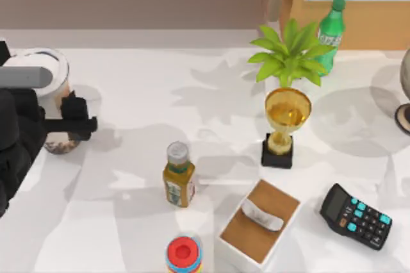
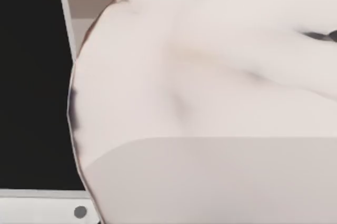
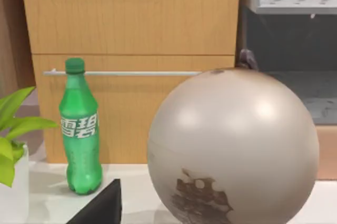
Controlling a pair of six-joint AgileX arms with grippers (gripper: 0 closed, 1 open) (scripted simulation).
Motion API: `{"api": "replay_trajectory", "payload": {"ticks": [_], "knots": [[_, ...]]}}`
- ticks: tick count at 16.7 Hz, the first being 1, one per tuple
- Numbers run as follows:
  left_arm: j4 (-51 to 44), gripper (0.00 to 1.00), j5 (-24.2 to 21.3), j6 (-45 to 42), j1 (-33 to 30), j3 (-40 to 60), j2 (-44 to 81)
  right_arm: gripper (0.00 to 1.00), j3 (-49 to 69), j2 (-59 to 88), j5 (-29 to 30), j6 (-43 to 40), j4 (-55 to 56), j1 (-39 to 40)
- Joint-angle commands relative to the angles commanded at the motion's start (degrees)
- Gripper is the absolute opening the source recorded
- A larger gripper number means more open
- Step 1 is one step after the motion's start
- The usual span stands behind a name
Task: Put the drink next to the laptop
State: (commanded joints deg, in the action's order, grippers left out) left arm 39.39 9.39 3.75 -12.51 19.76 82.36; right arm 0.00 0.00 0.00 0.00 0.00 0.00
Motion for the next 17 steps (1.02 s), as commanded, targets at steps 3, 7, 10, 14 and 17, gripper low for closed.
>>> {"api": "replay_trajectory", "payload": {"ticks": [3,7,10,14,17], "knots": [[0.0,0.0,0.0,0.0,0.0,0.0,0.0,1.0,0.0,0.0,0.0,0.0,0.0,0.0],[0.0,0.3,0.0,0.0,0.0,0.0,0.0,1.0,0.0,0.0,0.0,0.0,0.0,0.0],[0.0,0.53,0.0,0.0,0.0,0.0,0.0,1.0,0.0,0.0,0.0,0.0,0.0,0.0],[0.0,0.83,0.0,0.0,0.0,0.0,0.0,1.0,0.0,0.0,0.0,0.0,0.0,0.0],[0.0,1.0,0.0,0.0,0.0,0.0,0.0,1.0,0.0,0.0,0.0,0.0,0.0,0.0]]}}
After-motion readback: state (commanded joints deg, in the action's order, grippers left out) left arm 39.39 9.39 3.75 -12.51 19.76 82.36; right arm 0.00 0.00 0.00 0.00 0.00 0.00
